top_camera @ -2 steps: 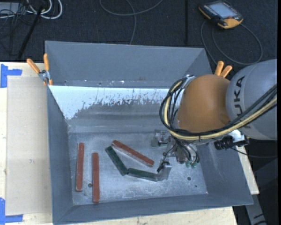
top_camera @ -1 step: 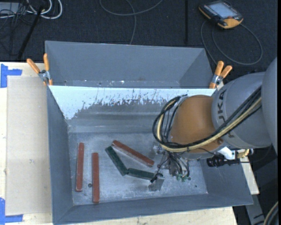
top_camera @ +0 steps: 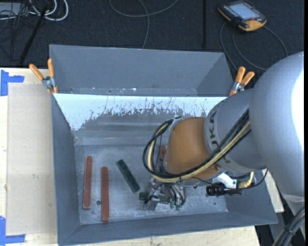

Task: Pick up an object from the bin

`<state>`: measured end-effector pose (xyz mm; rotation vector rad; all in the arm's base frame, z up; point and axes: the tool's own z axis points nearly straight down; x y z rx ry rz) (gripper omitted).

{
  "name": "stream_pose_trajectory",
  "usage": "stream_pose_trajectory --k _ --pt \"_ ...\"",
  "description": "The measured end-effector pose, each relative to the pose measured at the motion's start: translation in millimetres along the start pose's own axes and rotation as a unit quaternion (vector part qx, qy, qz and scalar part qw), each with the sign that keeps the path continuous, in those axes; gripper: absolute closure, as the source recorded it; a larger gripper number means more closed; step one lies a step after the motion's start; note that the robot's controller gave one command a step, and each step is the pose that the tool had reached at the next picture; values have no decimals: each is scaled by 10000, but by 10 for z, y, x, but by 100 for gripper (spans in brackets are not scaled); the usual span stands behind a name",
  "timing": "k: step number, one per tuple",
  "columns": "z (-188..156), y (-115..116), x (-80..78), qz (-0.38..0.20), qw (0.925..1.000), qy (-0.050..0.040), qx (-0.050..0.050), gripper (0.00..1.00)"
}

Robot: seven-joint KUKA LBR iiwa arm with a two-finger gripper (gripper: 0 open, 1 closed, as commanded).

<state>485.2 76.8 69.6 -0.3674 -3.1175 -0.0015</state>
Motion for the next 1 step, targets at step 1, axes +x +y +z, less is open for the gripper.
stream_pose_trajectory --k 1 --pt "0 0 0 6 10000 0 -1 100"
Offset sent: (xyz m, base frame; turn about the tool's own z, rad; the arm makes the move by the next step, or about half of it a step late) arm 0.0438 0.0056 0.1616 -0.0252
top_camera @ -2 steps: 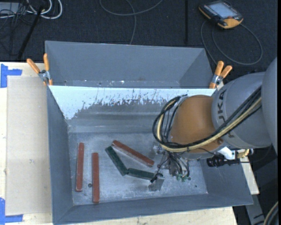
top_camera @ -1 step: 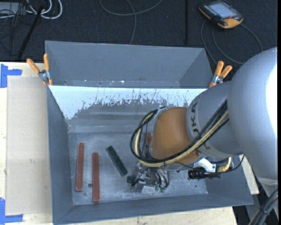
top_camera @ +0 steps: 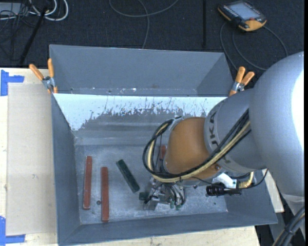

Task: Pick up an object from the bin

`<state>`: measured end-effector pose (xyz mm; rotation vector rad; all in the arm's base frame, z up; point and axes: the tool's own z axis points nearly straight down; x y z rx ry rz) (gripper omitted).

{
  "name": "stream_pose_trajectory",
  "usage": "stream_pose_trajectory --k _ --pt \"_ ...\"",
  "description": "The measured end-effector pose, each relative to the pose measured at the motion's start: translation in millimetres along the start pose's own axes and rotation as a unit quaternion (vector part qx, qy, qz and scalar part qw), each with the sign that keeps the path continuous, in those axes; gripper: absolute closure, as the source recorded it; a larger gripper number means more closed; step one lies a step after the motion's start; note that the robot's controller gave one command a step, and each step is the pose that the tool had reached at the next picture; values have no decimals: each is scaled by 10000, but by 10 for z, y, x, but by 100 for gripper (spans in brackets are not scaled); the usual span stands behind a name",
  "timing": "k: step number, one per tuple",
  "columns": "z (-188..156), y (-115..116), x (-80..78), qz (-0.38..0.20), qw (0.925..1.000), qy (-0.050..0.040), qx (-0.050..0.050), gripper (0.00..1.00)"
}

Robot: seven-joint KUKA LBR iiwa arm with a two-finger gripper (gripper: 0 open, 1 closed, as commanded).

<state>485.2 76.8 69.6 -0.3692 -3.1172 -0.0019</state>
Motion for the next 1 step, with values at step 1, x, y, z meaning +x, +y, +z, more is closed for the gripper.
stream_pose_trajectory --k 1 --pt "-1620 161 -418 -142 9999 -25 1 100"
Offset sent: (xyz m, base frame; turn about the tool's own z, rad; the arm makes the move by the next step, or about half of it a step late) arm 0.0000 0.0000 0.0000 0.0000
